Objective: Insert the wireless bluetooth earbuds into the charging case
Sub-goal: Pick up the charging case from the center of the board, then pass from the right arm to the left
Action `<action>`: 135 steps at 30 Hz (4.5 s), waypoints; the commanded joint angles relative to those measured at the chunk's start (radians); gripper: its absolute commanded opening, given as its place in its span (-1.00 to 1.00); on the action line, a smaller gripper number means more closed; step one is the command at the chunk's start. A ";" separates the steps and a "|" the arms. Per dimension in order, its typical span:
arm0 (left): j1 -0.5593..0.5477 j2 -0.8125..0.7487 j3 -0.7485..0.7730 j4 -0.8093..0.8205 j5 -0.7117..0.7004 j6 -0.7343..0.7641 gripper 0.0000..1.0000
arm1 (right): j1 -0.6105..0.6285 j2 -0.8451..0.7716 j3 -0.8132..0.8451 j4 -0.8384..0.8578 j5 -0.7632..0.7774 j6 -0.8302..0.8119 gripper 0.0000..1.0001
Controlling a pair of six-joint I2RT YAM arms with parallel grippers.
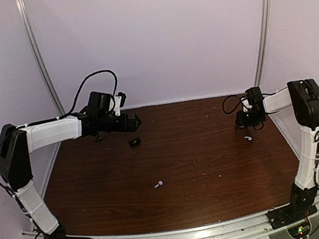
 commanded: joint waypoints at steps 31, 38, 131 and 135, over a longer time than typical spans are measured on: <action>-0.358 -0.117 -0.360 0.878 -0.036 -0.034 0.86 | 0.580 -0.540 -0.326 0.574 -0.176 0.670 -0.29; -0.399 -0.061 -0.311 0.868 -0.053 0.017 0.70 | 0.640 -0.554 -0.369 0.638 -0.146 0.721 -0.31; -0.424 -0.427 -0.353 0.490 0.609 0.555 -0.35 | 0.695 -0.739 -0.456 0.726 -0.853 0.574 0.34; -0.425 -0.466 -0.345 0.441 0.650 0.560 -0.37 | 0.734 -0.767 -0.438 0.693 -0.907 0.544 0.31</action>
